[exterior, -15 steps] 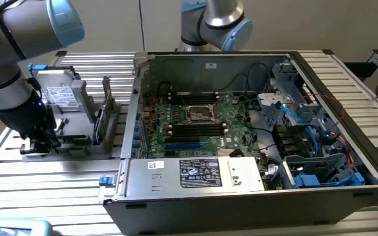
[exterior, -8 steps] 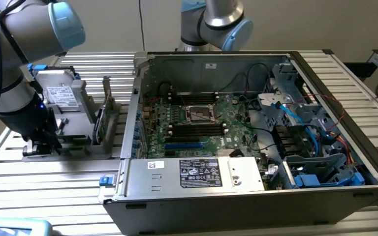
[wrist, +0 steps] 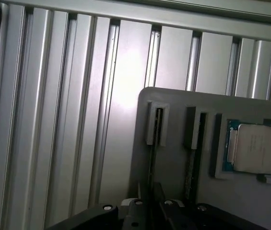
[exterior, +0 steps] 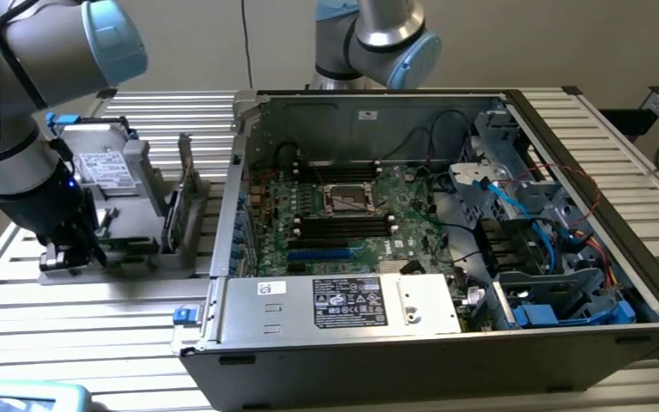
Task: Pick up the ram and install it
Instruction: 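Pick up the ram and move it above insertion slot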
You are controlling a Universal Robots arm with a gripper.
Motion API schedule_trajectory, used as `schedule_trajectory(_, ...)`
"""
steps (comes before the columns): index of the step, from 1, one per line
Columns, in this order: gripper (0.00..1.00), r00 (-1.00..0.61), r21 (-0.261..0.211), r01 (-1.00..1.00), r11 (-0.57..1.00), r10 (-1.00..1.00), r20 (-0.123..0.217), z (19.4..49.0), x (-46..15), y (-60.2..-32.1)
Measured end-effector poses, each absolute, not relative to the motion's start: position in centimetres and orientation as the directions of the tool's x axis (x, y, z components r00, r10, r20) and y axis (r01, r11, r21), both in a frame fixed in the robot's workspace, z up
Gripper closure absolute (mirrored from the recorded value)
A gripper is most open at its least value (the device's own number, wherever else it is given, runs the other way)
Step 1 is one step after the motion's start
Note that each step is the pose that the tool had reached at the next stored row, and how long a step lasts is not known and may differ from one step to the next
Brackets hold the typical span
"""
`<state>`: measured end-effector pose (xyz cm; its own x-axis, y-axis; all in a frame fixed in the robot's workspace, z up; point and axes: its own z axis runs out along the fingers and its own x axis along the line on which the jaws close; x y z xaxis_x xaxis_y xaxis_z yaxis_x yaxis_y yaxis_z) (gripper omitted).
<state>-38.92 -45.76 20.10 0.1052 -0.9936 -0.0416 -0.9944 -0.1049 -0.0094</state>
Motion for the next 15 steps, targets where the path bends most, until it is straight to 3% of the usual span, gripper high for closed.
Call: schedule_trajectory(15,0.85,0.105,-0.009,-0.994,-0.104,-0.994,-0.041,26.9,-39.6,-46.0)
